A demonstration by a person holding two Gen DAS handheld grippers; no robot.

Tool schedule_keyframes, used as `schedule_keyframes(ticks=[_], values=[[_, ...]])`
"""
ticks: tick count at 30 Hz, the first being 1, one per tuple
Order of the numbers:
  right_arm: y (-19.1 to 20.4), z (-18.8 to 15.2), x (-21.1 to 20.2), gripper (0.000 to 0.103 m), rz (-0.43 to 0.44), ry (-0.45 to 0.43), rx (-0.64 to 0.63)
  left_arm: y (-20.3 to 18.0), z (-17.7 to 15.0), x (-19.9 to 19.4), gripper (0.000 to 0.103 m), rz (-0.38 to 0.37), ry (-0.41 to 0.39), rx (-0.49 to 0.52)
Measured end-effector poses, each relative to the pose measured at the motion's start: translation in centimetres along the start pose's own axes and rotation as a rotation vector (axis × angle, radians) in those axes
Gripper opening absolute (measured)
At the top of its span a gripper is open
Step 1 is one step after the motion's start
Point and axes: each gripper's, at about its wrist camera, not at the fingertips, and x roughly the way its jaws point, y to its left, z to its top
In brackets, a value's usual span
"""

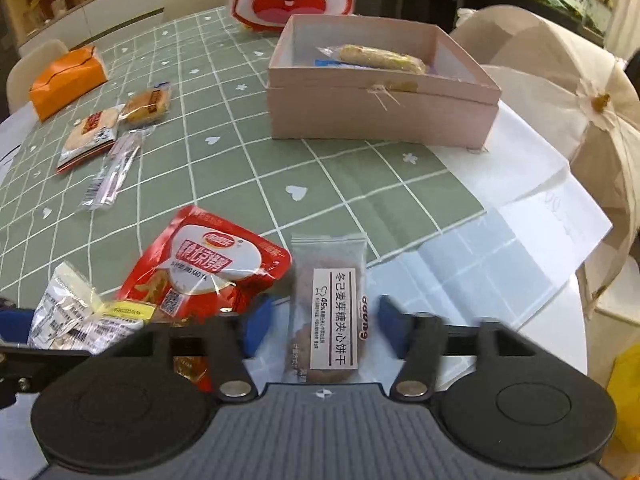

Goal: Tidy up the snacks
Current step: 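Lower the brown cookie pack into the pink box while the left drops the clear pack in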

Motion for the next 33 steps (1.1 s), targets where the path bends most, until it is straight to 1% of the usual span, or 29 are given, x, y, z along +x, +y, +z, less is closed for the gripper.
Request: schedule_keyframes(ticks=[4, 7, 9, 11, 13, 15, 17, 18, 20, 21, 24, 26, 28, 29, 30, 32, 33], values=[[-0.6, 0.1, -0.7, 0.033, 0.029, 0.023, 0.013, -0.2, 0.3, 0.4, 0.044, -0.011, 0.0, -0.003], [-1.7, 0.8, -2.4, 0.033, 0.046, -0.011, 0.046, -0.7, 1.0, 0.7, 0.044, -0.028, -0.002, 0.005], [-2.9, 1.9, -4.3, 0.033, 0.056, -0.061, 0.072, -1.0, 2.1, 0.4, 0.044, -0.053, -0.021, -0.004], [-4.4, 3.8, -6.8, 0.033, 0.065, -0.131, 0.088, -1.4, 4.1, -0.5, 0.044, -0.09, -0.065, -0.018], [-5.8, 6.0, -9.4, 0.033, 0.072, -0.212, 0.09, -2.1, 7.0, -2.0, 0.044, -0.114, -0.144, -0.007], [-7.3, 8.6, -12.1, 0.033, 0.073, -0.302, 0.091, -3.1, 10.5, -3.5, 0.044, -0.118, -0.233, 0.029], [-8.8, 11.5, -14.0, 0.033, 0.075, -0.373, 0.09, -4.0, 13.9, -3.9, 0.044, -0.116, -0.294, 0.055], [-9.4, 12.6, -14.6, 0.033, 0.075, -0.394, 0.088, -4.4, 15.5, -3.7, 0.044, -0.106, -0.313, 0.068], [-10.7, 14.9, -14.9, 0.033, 0.065, -0.429, 0.078, -5.0, 18.8, -2.2, 0.044, -0.07, -0.334, 0.089], [-11.2, 15.6, -14.8, 0.033, 0.055, -0.44, 0.071, -5.0, 20.5, -0.8, 0.044, -0.046, -0.331, 0.083], [-12.4, 17.0, -13.5, 0.033, 0.042, -0.441, 0.051, -4.4, 24.5, 4.5, 0.044, 0.023, -0.27, 0.044], [-13.3, 17.3, -11.8, 0.033, 0.05, -0.416, 0.044, -3.6, 26.7, 9.0, 0.044, 0.052, -0.195, 0.016], [-14.1, 17.4, -10.2, 0.033, 0.062, -0.387, 0.048, -2.2, 27.8, 13.2, 0.045, 0.062, -0.107, -0.034], [-14.8, 17.6, -9.1, 0.033, 0.074, -0.367, 0.055, -1.5, 28.3, 15.0, 0.045, 0.081, -0.077, -0.055], [-15.2, 17.6, -8.1, 0.033, 0.081, -0.352, 0.06, -1.1, 28.4, 16.6, 0.045, 0.123, -0.061, -0.055], [-16.1, 17.9, -5.8, 0.033, 0.099, -0.308, 0.074, -0.5, 28.3, 18.0, 0.045, 0.196, -0.076, -0.023], [-16.4, 18.2, -4.7, 0.033, 0.111, -0.287, 0.078, -0.2, 28.2, 18.0, 0.045, 0.202, -0.106, -0.026]])
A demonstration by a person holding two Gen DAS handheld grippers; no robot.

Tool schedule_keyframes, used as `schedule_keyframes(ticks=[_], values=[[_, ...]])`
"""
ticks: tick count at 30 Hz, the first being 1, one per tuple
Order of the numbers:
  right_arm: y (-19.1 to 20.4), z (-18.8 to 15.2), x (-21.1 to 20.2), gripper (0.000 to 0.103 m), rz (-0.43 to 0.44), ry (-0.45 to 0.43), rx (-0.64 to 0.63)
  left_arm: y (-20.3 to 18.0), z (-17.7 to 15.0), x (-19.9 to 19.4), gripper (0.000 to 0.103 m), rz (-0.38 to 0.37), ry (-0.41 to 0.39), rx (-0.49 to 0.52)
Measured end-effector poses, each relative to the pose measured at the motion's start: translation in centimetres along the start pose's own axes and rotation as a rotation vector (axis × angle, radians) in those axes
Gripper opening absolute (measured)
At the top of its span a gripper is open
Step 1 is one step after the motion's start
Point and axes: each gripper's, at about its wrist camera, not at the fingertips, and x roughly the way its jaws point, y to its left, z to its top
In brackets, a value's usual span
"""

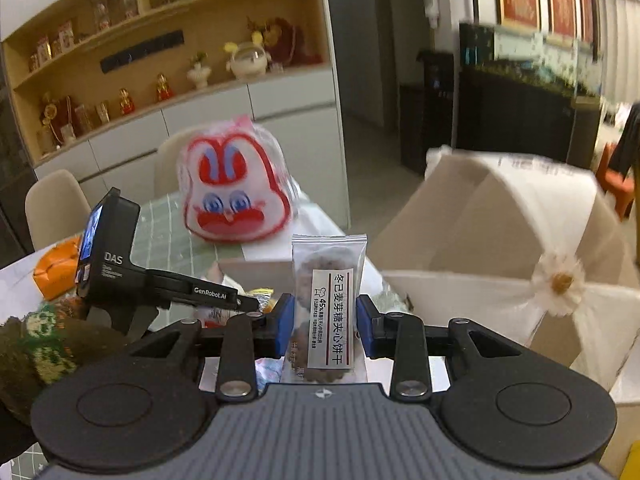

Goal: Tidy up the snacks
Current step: 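Lower the brown cookie pack into the pink box while the left drops the clear pack in, then grasp the round bun pack on the table with the left gripper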

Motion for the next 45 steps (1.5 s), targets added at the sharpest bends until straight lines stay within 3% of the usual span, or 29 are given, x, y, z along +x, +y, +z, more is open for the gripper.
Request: schedule_keyframes(ticks=[3, 7, 11, 14, 18, 22, 25, 30, 34, 38, 42, 45], values=[[-0.6, -0.1, 3.4, 0.033, 0.035, 0.055, 0.008, 1.5, -0.1, -1.4, 0.045, -0.04, -0.088, -0.079], [0.1, 0.8, 8.7, 0.033, 0.124, 0.121, 0.041, 2.6, -0.4, -5.0, 0.045, -0.002, -0.142, -0.102], [1.8, 2.0, 14.2, 0.034, 0.196, 0.177, 0.078, 4.9, -2.9, -8.2, 0.045, 0.014, -0.131, -0.17], [2.8, 2.2, 16.0, 0.038, 0.16, 0.204, 0.071, 7.0, -6.0, -10.1, 0.045, 0.054, -0.106, -0.216], [3.0, 1.1, 14.3, 0.05, 0.124, 0.182, 0.059, 8.7, -10.3, -11.9, 0.045, 0.127, -0.08, -0.221], [3.7, -1.1, 10.9, 0.051, 0.103, 0.161, 0.028, 9.0, -14.3, -13.4, 0.045, 0.144, -0.058, -0.182], [5.1, -3.3, 8.0, 0.053, 0.083, 0.153, -0.005, 9.8, -15.1, -14.6, 0.045, 0.158, -0.076, -0.164], [7.9, -7.2, 2.8, 0.058, 0.063, 0.122, -0.033, 12.9, -12.0, -15.1, 0.045, 0.199, -0.139, -0.182], [9.8, -10.3, 0.2, 0.061, 0.069, 0.145, -0.034, 16.4, -8.8, -13.0, 0.045, 0.255, -0.113, -0.305], [10.3, -13.2, -1.3, 0.061, 0.019, 0.182, -0.011, 18.4, -7.9, -10.2, 0.045, 0.212, -0.059, -0.381], [10.3, -15.5, -1.9, 0.061, -0.015, 0.229, 0.003, 17.0, -7.8, -8.3, 0.052, 0.202, -0.033, -0.285], [10.3, -16.8, -2.3, 0.061, -0.035, 0.248, -0.002, 14.4, -8.2, -7.4, 0.055, 0.192, -0.014, -0.128]])
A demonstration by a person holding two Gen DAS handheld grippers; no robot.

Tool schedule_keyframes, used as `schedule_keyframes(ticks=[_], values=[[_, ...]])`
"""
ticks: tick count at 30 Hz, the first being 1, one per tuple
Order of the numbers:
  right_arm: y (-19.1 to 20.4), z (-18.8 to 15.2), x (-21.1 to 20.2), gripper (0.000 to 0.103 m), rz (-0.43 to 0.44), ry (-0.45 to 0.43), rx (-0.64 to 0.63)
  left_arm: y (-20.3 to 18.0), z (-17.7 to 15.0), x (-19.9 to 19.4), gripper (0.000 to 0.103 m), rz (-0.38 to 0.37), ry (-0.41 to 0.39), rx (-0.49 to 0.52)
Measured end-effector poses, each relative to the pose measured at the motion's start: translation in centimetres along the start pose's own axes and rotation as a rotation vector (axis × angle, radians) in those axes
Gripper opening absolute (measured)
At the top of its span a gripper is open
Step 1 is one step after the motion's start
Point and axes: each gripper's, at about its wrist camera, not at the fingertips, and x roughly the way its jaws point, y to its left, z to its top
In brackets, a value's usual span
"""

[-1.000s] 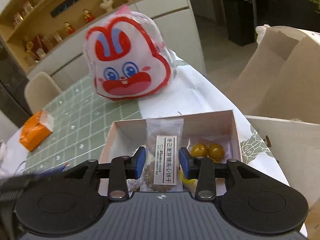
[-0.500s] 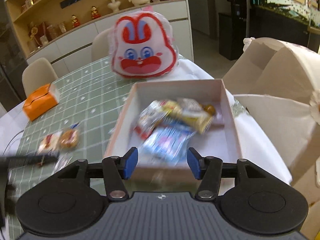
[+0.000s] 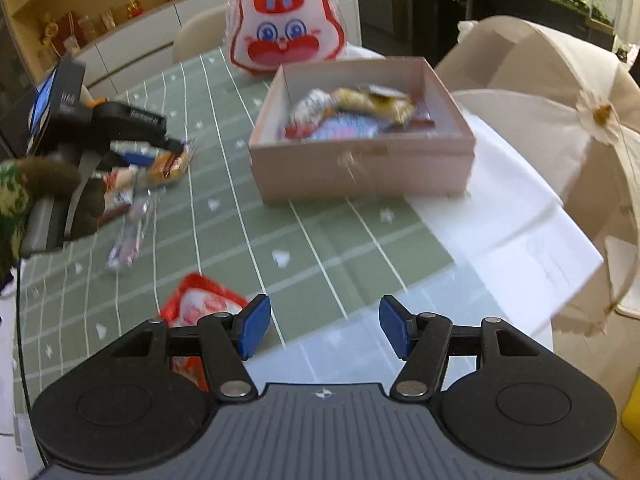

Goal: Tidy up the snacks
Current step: 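Grasp the round bun pack on the table with the left gripper, then move the right gripper to the red spicy snack pack while the left holds the bun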

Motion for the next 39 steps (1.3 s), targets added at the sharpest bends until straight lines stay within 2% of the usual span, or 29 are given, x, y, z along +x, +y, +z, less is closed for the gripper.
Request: schedule_keyframes(ticks=[1, 3, 6, 12, 16, 20, 28, 32, 38, 39], values=[[0.0, -0.3, 0.0, 0.061, -0.003, 0.006, -0.002, -0.8, -0.3, 0.1, 0.058, 0.005, -0.004, 0.053], [0.1, -0.7, 0.1, 0.061, -0.003, 0.016, -0.006, -2.0, -0.8, 0.1, 0.058, 0.02, -0.014, 0.123], [0.3, -1.0, 0.3, 0.061, -0.004, 0.025, -0.019, -2.8, -1.3, -0.2, 0.058, -0.017, 0.023, 0.161], [0.6, -0.8, 1.1, 0.061, 0.006, 0.033, -0.023, -5.1, -3.2, -1.1, 0.059, -0.038, 0.037, 0.338], [0.5, -0.6, 1.1, 0.061, 0.001, 0.001, -0.028, -6.0, -4.9, -2.2, 0.059, -0.101, 0.068, 0.363], [0.3, -0.1, 1.6, 0.061, 0.01, 0.004, -0.017, -6.6, -7.3, -3.8, 0.059, -0.142, 0.062, 0.354], [0.8, 0.2, 2.3, 0.061, 0.038, 0.021, -0.043, -8.2, -10.3, -7.1, 0.058, -0.09, 0.006, 0.447], [0.7, 0.1, 2.7, 0.061, 0.043, 0.036, -0.035, -9.1, -11.0, -6.8, 0.059, -0.074, 0.02, 0.501], [0.5, -0.2, 2.6, 0.061, 0.036, 0.043, -0.031, -9.0, -10.6, -6.0, 0.069, -0.095, 0.038, 0.456], [0.4, -0.3, 2.7, 0.061, 0.033, 0.046, -0.029, -9.1, -10.6, -5.9, 0.074, -0.101, 0.042, 0.458]])
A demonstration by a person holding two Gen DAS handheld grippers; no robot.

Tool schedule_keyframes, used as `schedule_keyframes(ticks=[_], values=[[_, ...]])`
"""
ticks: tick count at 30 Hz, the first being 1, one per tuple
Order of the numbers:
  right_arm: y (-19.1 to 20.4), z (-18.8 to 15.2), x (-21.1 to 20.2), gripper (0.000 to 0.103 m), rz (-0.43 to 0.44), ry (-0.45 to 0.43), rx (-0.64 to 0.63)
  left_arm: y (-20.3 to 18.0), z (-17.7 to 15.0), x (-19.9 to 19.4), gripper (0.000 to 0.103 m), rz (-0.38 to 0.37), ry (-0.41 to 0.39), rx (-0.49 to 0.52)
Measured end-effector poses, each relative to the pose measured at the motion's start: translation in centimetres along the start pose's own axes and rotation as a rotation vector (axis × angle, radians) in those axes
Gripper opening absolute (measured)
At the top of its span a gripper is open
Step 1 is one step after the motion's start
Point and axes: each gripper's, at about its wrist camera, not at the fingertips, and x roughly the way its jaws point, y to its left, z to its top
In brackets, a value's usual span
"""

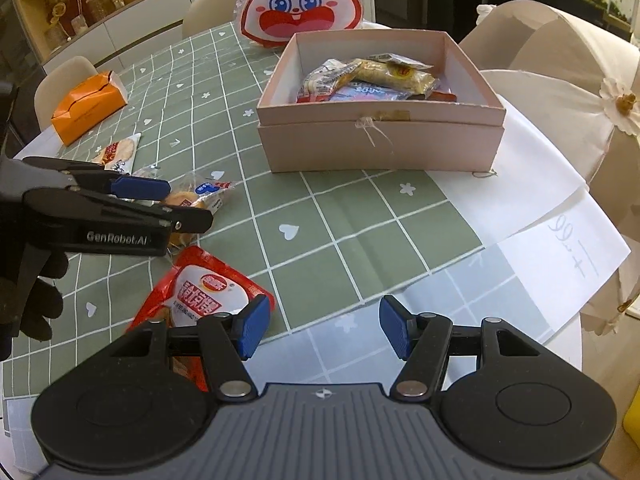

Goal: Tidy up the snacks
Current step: 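Move the right gripper to the red spicy snack pack while the left holds the bun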

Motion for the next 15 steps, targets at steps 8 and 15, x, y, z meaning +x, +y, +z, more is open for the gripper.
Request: schedule_keyframes(ticks=[8, 15], values=[[-0.9, -1.0, 0.0, 0.061, -0.019, 0.023, 0.039, 1.4, -0.3, 1.0, 0.072, 0.009, 0.032, -0.043], [-0.6, -1.7, -0.5, 0.061, -0.045, 0.003, 0.048, 2.2, -0.3, 0.7, 0.065, -0.043, 0.022, -0.087]])
